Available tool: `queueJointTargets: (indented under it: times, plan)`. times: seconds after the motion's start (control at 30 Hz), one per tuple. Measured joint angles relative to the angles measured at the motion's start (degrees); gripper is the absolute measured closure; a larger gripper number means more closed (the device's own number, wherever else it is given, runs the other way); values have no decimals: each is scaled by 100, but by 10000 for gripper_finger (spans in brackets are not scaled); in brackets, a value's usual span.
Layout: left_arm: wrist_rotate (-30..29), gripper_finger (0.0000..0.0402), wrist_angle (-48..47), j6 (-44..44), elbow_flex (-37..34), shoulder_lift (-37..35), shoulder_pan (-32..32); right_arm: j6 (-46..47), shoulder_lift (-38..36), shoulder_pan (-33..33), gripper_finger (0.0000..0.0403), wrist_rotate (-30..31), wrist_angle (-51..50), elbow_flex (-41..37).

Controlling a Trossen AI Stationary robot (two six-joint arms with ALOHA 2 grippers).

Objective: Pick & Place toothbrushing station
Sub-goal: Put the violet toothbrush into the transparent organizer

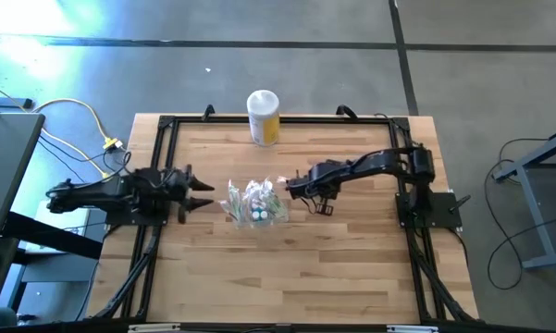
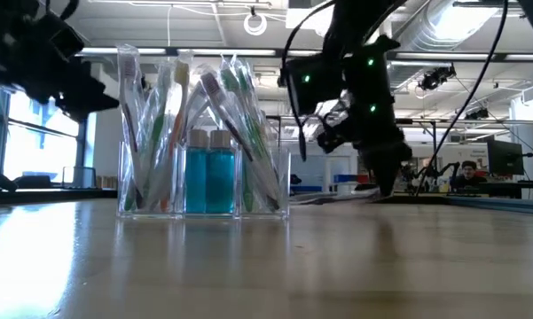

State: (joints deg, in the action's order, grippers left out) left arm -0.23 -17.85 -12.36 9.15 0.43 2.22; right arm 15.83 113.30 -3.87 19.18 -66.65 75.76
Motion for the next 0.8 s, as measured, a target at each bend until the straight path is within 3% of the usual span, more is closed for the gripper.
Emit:
queueJointTargets:
  times: [0.17, 0.57, 0.8]
  plan:
    - [93, 202, 910, 420, -458, 92, 0, 385, -386, 222, 401, 126, -99, -288]
    - [77, 202, 881, 483, -470, 100, 2, 1550, -1990, 1032, 400, 627, 99, -1185]
    - [75, 202, 849, 460, -480, 96, 2, 2252, -2660, 1672, 400, 1359, 463, -1630]
